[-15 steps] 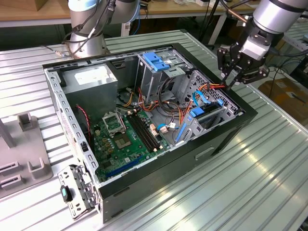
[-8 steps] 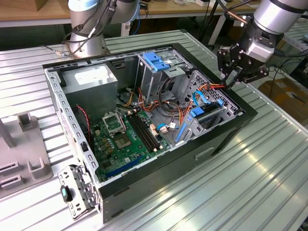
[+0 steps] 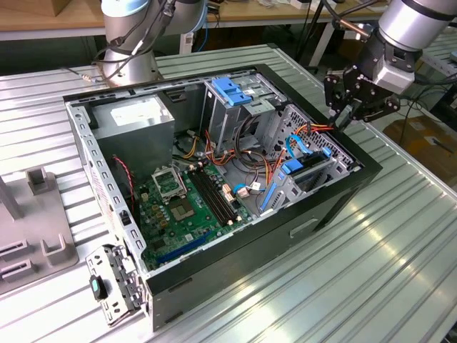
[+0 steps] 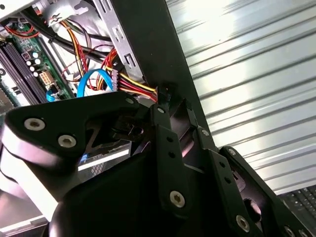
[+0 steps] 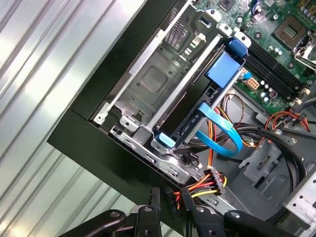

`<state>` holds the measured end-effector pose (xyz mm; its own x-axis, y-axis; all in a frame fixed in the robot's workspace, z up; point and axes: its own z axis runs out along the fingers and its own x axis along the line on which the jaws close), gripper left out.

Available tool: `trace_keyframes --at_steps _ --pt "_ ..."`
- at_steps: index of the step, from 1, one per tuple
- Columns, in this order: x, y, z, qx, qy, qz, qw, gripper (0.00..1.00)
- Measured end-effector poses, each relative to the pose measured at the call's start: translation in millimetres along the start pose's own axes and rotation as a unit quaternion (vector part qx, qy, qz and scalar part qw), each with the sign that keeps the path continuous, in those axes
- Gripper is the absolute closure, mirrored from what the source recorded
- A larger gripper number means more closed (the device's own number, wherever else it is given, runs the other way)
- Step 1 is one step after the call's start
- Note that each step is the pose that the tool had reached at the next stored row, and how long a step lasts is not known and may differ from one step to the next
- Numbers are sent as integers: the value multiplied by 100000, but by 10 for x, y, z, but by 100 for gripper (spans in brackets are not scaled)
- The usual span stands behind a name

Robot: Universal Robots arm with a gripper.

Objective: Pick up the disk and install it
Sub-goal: 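Insert the second disk wire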

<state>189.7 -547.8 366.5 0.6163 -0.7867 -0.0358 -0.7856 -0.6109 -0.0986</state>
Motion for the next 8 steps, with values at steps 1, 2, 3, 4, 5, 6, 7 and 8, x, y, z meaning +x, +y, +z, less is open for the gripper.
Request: trace_keyframes --at_steps 1,2,3,4,5,6,7,8 --pt "-6 -6 4 -29 -74 -741 99997 70" --pt "-6 -6 5 -45 -123 -1226 99992 70" --pt "-7 -7 6 -68 -172 -1777 99984 70" --pt "-7 -8 8 -100 -253 -2610 99966 70" --pt "-4 -12 8 -129 -337 -3467 99939 70" --pt "-3 -13 9 -136 -363 -3732 99930 70" --pt "-4 -13 9 -139 -367 -3780 99928 70" --pt "-4 -13 9 -140 -370 -3795 99927 70"
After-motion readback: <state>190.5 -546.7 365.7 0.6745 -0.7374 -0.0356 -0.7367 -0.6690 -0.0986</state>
